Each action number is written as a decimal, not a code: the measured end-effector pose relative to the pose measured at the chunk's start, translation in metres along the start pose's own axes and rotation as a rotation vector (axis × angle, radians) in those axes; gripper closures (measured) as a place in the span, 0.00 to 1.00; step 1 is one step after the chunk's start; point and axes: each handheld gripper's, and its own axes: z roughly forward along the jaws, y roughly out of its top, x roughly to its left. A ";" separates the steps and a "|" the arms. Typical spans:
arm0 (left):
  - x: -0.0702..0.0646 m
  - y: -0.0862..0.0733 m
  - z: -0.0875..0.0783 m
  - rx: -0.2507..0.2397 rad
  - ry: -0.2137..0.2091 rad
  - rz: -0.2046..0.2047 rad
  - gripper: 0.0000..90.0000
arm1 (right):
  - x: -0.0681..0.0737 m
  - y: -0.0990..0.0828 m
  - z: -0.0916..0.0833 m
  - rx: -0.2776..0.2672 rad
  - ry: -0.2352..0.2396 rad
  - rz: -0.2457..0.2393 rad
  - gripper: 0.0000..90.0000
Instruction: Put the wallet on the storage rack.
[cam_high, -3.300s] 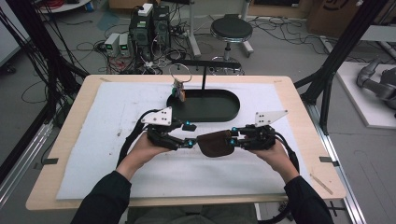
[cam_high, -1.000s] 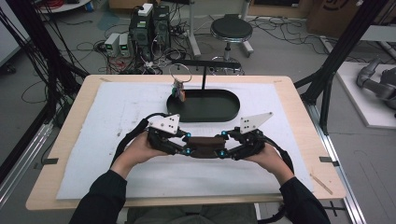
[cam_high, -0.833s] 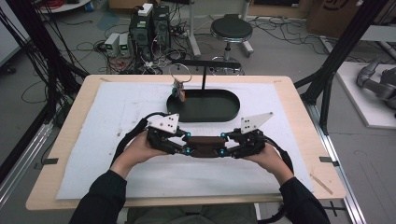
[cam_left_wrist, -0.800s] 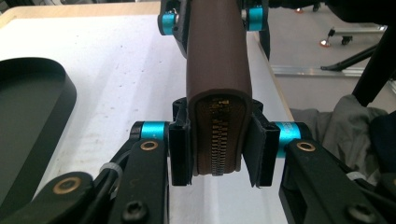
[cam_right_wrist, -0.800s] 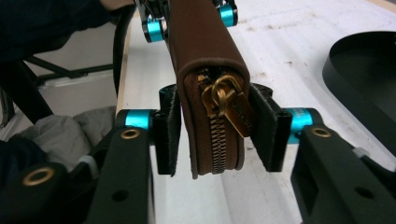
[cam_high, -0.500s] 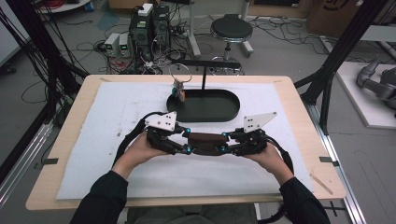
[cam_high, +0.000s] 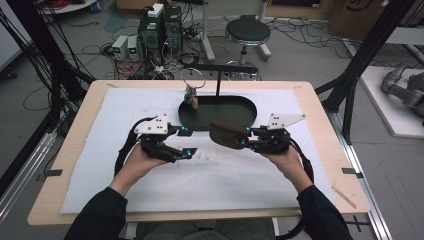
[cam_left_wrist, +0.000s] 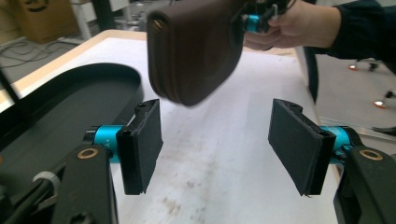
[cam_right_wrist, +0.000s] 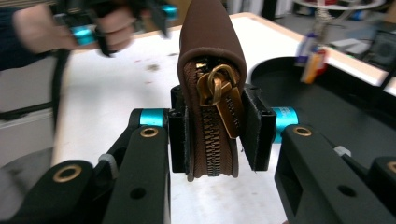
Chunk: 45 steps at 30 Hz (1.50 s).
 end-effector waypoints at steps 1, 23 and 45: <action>-0.001 -0.002 -0.003 0.001 0.015 -0.005 0.37 | -0.002 0.000 0.001 -0.002 -0.024 0.007 0.76; -0.008 -0.055 -0.042 -0.017 0.201 -0.109 0.32 | -0.046 0.006 0.032 0.009 -0.288 0.092 0.76; -0.009 -0.061 -0.041 -0.017 0.202 -0.113 0.31 | -0.077 0.007 0.086 0.068 -0.394 0.137 0.76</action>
